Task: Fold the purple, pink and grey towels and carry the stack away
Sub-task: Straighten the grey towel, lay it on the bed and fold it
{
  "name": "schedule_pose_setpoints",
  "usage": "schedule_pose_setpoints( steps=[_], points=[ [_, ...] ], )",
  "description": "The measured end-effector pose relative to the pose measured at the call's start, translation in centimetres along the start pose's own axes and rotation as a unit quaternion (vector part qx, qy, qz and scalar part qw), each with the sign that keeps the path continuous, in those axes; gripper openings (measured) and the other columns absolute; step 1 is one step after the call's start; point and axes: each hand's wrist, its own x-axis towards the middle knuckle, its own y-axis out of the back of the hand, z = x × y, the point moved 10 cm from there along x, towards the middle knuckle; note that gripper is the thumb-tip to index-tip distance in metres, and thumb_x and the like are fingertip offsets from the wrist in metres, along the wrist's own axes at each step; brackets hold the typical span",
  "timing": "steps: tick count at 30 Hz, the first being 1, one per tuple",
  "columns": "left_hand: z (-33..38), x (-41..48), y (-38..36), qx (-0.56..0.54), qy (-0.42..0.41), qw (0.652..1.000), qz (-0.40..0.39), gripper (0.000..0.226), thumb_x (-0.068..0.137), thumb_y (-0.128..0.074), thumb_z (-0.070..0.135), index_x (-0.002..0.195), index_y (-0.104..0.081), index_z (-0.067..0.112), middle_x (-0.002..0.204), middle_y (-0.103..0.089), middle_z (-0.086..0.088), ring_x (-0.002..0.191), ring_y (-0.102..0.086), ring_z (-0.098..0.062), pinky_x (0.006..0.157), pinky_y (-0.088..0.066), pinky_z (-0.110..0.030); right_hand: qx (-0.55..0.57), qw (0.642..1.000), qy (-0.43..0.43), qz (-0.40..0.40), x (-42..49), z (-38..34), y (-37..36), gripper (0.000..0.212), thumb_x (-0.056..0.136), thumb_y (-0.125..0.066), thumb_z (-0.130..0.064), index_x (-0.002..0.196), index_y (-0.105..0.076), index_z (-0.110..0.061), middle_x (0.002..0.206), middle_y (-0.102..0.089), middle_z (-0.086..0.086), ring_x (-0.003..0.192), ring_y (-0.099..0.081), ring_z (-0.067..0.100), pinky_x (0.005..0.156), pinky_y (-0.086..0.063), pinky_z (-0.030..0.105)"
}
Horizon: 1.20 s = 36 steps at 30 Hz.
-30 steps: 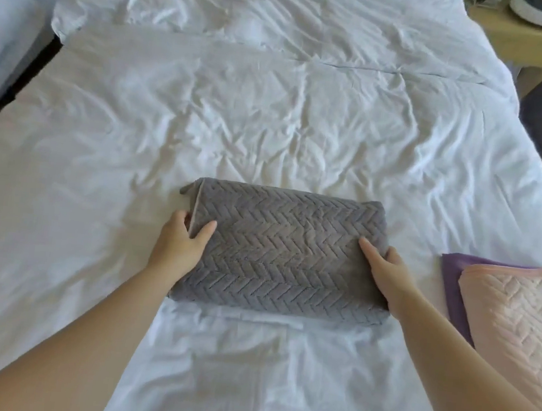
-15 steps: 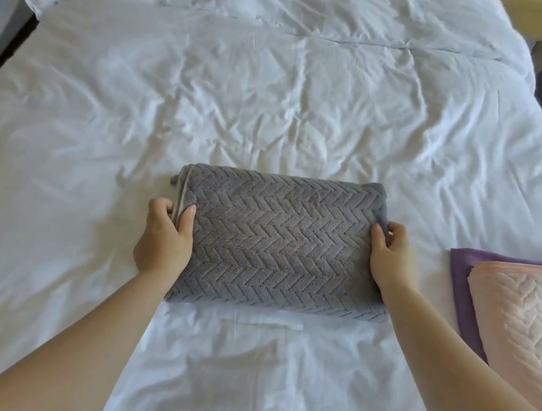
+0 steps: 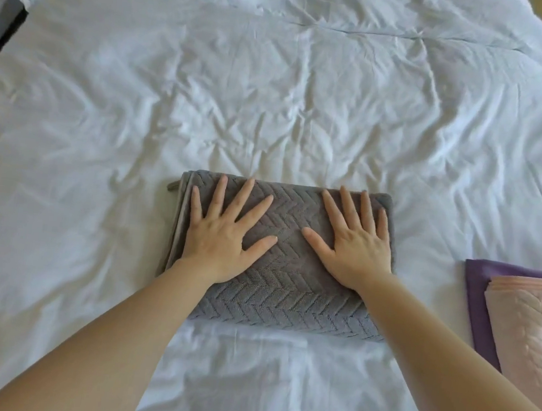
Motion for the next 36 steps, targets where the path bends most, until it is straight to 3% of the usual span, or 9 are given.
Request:
schedule_pose_setpoints(
  steps=[8,14,19,27,30,33,36],
  points=[
    [-0.8,0.5,-3.2,0.012,-0.002,1.0,0.017,0.071,0.081,-0.003,0.081,0.144,0.013,0.051,0.159,0.011,0.011,0.148,0.003,-0.029,0.113,0.004,-0.063,0.02,0.999,-0.022,0.028,-0.1,2.1,-3.1,0.071,0.084,-0.01,-0.077,0.146,0.007,-0.047,0.158,0.007,-0.018,0.146,0.012,0.013,0.118,0.004,0.044],
    [-0.4,0.9,-4.2,0.001,-0.015,0.999,0.034,0.072,0.083,-0.011,0.078,0.147,-0.003,0.047,0.16,-0.003,0.008,0.147,-0.01,-0.032,0.112,-0.002,-0.064,0.028,0.998,-0.022,0.042,0.3,2.5,-4.6,0.071,0.085,-0.013,-0.075,0.147,0.004,-0.046,0.158,0.005,-0.018,0.147,0.01,0.014,0.118,0.005,0.044],
    [-0.6,1.2,-4.2,0.011,-0.007,1.0,0.026,0.072,0.082,-0.008,0.078,0.146,-0.001,0.047,0.16,-0.001,0.008,0.147,-0.01,-0.032,0.112,-0.005,-0.065,0.032,0.998,-0.022,0.047,0.6,2.7,-4.7,0.071,0.084,-0.01,-0.076,0.147,0.005,-0.047,0.157,0.006,-0.018,0.146,0.01,0.013,0.118,0.004,0.044],
    [-1.0,0.7,-2.6,0.023,0.009,0.999,0.031,0.067,0.082,0.002,0.079,0.142,0.015,0.053,0.159,0.014,0.013,0.148,0.008,-0.021,0.115,0.008,-0.057,0.068,0.996,-0.007,0.055,0.4,2.7,-3.4,0.067,0.085,-0.016,-0.076,0.143,0.009,-0.053,0.156,0.007,-0.022,0.145,0.014,0.008,0.118,0.007,0.041],
    [-3.3,-1.4,-1.0,-0.006,0.088,0.995,0.05,0.068,0.088,-0.011,0.075,0.147,0.005,0.045,0.158,0.01,0.014,0.148,0.006,-0.016,0.114,0.01,-0.054,0.115,0.99,-0.046,0.069,-0.8,4.1,-2.3,0.068,0.087,-0.028,-0.071,0.145,-0.001,-0.051,0.158,0.006,-0.018,0.146,0.01,0.009,0.118,0.0,0.038],
    [-6.7,-4.6,-1.2,-0.136,0.215,0.967,0.032,0.072,0.089,-0.036,0.066,0.15,-0.01,0.039,0.161,-0.001,0.007,0.145,-0.015,-0.032,0.116,-0.013,-0.053,0.27,0.951,-0.138,0.058,-2.8,6.9,-2.6,0.068,0.087,-0.05,-0.056,0.144,-0.015,-0.051,0.16,0.001,-0.013,0.146,-0.01,0.019,0.115,-0.018,0.038],
    [-7.8,-6.8,-2.4,-0.267,0.272,0.925,0.012,0.076,0.089,-0.045,0.059,0.15,-0.006,0.04,0.155,-0.026,-0.006,0.133,-0.037,-0.036,0.106,-0.034,-0.048,0.325,0.929,-0.175,0.036,-4.6,8.2,-3.4,0.067,0.087,-0.055,-0.049,0.143,-0.019,-0.051,0.152,-0.028,-0.001,0.134,-0.036,0.02,0.101,-0.033,0.033]
  ],
)
